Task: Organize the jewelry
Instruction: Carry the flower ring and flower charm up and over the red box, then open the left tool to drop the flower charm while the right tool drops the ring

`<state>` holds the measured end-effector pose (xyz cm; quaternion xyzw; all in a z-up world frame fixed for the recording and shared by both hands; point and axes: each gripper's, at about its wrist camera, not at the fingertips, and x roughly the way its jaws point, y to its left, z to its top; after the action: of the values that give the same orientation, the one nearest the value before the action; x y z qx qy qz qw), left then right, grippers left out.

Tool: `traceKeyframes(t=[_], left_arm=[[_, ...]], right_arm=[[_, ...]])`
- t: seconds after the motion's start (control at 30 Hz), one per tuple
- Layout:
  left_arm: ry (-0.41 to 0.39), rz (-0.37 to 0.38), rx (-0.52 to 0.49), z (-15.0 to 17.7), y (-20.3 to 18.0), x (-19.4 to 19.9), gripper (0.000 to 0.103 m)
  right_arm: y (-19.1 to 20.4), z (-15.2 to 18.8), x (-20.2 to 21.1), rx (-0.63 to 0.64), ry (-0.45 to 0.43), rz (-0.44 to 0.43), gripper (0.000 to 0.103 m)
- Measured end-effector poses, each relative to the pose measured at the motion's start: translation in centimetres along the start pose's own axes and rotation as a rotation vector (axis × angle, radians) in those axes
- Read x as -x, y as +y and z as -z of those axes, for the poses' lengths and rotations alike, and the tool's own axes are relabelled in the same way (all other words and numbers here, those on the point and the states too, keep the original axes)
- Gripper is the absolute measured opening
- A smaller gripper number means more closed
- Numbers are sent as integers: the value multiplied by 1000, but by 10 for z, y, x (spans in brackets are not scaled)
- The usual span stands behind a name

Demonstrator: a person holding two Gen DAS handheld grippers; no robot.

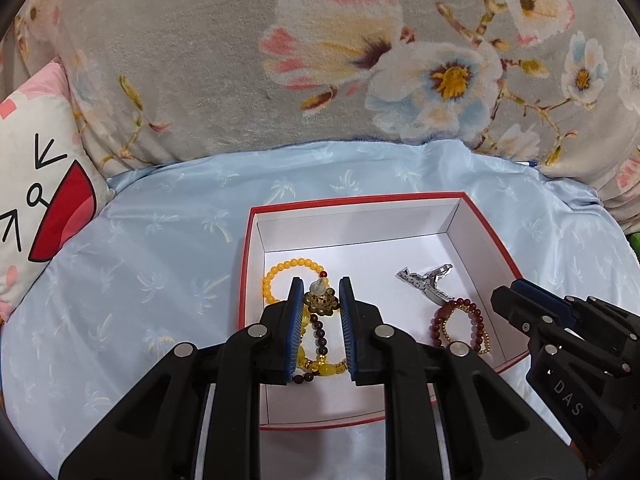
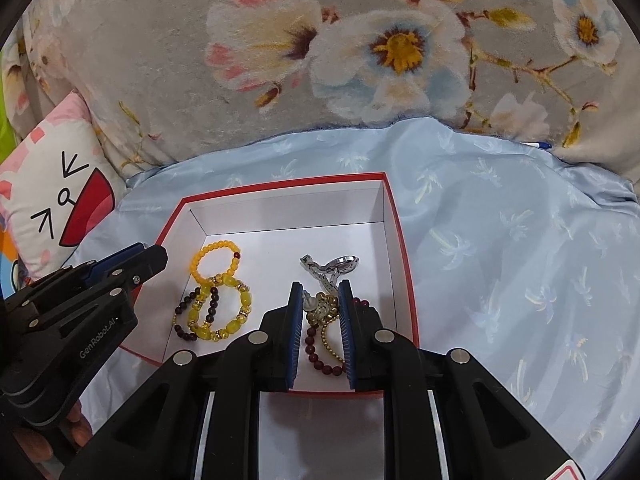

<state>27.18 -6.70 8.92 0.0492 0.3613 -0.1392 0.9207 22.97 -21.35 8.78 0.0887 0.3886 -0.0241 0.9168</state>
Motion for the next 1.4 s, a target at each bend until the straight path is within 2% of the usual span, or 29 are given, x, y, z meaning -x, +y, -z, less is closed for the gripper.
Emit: traceKeyframes(t=[1.03, 1.13, 1.2, 1.27, 1.4], left_arm=[[42, -14, 7, 2, 1, -29, 18], [41, -19, 9, 3, 1, -28, 30], [24, -40, 6, 4, 1, -25, 48], [14, -42, 4, 4, 2, -22, 50], [10, -46, 6, 6, 5, -16, 50]], right_arm=[[9, 2, -20, 21, 10, 17, 18], [9, 2, -18, 22, -2, 25, 25], [8, 2, -17, 19, -8, 31, 33], [6, 2, -14, 16, -20, 38, 38], [1, 3, -6, 2, -29, 39, 39]])
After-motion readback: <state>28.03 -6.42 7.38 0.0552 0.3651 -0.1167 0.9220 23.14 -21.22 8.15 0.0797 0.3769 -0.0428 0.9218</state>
